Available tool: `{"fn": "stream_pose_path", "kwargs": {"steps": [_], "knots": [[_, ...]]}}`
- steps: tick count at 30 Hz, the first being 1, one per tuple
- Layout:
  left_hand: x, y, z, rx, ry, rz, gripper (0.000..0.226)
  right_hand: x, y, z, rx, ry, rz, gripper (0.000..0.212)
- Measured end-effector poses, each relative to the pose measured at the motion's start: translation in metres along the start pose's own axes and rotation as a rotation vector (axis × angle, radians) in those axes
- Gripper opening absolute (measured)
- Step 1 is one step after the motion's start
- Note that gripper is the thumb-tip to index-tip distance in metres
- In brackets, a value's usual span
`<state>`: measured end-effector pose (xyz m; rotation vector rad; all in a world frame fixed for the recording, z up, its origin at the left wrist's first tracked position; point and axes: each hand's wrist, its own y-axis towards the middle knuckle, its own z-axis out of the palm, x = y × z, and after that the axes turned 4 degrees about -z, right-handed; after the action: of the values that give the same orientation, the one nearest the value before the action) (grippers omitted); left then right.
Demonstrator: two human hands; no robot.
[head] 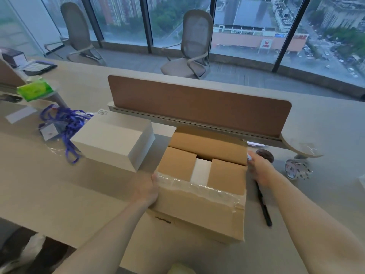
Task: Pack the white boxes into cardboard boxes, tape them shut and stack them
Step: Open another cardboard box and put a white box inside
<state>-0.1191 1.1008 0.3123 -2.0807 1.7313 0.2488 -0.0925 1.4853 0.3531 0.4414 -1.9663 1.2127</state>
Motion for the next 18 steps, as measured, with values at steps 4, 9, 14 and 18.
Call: {"fn": "stream_pose_path", "kwargs": {"steps": [4,9,14,18], "knots": [[-0.008,-0.006,0.0,-0.013,-0.001,-0.02,0.058,0.009,-0.009,-0.005,0.04,0.156,-0.079,0.047],[-0.009,-0.012,0.002,0.003,-0.003,-0.013,0.063,-0.014,-0.024,-0.015,0.103,0.051,-0.193,0.048],[-0.011,-0.015,-0.006,0.035,-0.058,0.004,0.066,-0.043,-0.04,-0.017,0.095,-0.217,-0.376,0.027],[-0.018,-0.003,-0.018,0.089,-0.012,0.027,0.076,-0.058,-0.054,-0.014,0.089,-0.265,-0.413,0.033]]}}
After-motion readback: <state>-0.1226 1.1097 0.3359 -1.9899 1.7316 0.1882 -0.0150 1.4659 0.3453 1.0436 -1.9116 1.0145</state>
